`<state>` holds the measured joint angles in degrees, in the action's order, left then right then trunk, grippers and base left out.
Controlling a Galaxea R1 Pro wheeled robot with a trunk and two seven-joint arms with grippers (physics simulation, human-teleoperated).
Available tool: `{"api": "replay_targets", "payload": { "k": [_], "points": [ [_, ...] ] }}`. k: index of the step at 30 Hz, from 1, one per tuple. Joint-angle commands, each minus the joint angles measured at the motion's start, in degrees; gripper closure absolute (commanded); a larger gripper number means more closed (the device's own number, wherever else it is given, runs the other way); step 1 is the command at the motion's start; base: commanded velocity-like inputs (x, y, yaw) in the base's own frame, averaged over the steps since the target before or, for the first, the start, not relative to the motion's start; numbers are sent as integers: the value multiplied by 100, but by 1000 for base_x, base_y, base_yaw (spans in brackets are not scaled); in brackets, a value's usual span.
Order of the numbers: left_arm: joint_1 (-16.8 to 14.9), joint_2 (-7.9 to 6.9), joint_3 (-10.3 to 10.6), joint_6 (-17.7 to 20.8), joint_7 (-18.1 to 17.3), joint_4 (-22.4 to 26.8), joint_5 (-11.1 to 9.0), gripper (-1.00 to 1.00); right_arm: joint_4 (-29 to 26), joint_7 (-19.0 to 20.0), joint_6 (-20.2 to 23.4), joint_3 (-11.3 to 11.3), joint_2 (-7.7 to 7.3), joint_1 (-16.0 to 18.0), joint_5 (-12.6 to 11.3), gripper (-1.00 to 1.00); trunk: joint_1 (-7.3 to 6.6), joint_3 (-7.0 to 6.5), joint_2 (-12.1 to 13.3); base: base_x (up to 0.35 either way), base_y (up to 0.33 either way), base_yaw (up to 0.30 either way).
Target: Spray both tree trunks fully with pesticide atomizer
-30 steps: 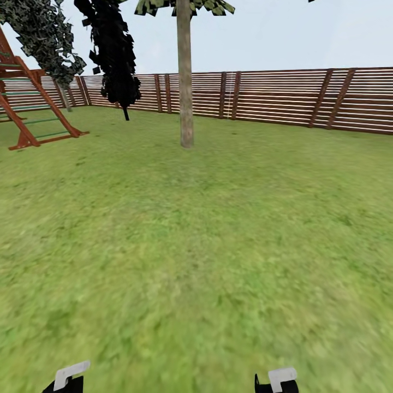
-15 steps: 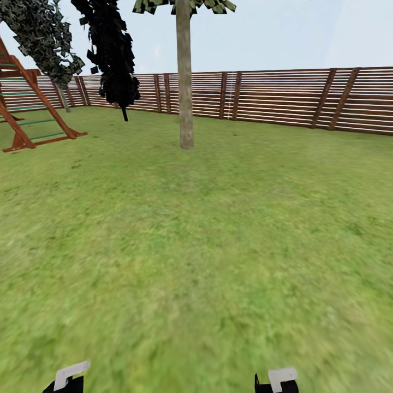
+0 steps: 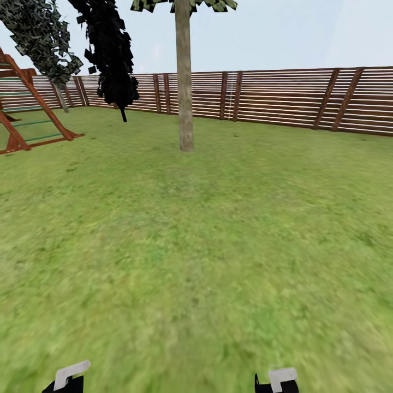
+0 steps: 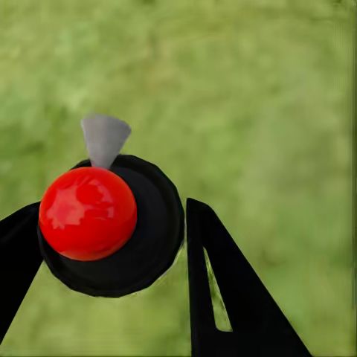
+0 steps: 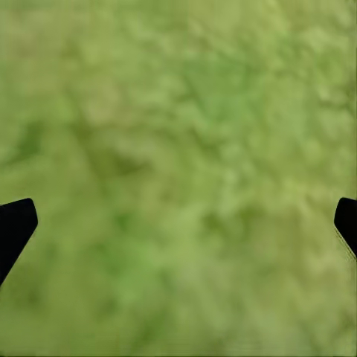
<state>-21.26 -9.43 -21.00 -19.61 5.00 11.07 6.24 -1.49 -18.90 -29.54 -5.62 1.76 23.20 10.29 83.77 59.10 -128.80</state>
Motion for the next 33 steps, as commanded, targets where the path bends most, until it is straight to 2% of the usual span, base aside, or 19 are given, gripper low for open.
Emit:
{"api": "replay_targets", "payload": {
  "k": [1, 33],
  "points": [
    [-1, 1, -1, -2, 1, 1, -2, 100, 0, 0, 0, 0, 0, 0, 0, -100, 0, 0, 0, 337, 0, 0],
    [3, 2, -1, -8, -1, 1, -9, 100, 0, 0, 0, 0, 0, 0, 3, -100, 0, 0, 0, 337, 0, 0]
  ]
}}
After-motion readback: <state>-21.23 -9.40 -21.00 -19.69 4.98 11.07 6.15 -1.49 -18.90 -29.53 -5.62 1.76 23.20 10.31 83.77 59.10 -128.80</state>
